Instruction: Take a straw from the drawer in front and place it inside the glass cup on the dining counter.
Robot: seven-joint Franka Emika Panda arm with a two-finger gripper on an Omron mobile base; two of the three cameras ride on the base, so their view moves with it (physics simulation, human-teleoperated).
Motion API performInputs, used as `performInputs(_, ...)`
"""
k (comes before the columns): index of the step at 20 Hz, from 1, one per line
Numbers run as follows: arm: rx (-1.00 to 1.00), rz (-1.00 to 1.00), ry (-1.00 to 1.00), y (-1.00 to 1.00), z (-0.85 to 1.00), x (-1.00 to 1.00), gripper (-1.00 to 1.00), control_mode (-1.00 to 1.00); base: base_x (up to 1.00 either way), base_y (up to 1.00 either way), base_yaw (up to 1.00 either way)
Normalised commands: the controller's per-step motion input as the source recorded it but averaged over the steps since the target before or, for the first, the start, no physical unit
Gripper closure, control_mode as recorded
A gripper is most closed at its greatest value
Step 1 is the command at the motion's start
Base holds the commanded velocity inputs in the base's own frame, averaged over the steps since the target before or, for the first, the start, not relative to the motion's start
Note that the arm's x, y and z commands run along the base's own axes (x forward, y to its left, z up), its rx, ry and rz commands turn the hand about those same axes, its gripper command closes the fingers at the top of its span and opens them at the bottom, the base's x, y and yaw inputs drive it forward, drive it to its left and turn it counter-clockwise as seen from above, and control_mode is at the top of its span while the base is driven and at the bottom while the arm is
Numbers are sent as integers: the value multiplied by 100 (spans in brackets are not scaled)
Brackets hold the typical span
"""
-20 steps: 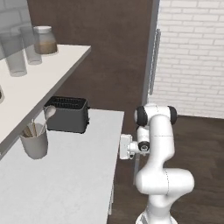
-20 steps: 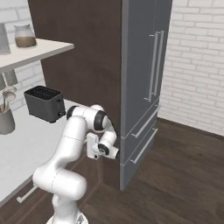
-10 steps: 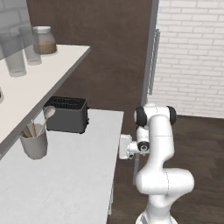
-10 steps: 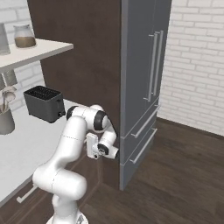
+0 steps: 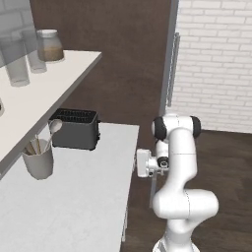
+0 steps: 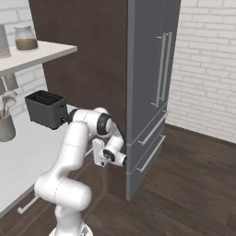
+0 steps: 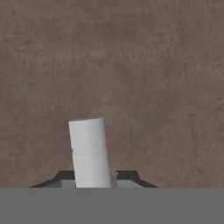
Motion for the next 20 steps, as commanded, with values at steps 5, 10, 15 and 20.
performInputs(5,-1,-1,1,-79,0,-34,100,-100,0,0,0)
performInputs(10,-1,-2,0,-100,0,-55,100,-100,0,0,0)
performInputs(15,0,-4,1,-100,0,-67,100,-100,0,0,0)
performInputs(20,-2,-5,6,-100,0,-59,100,-100,0,0,0)
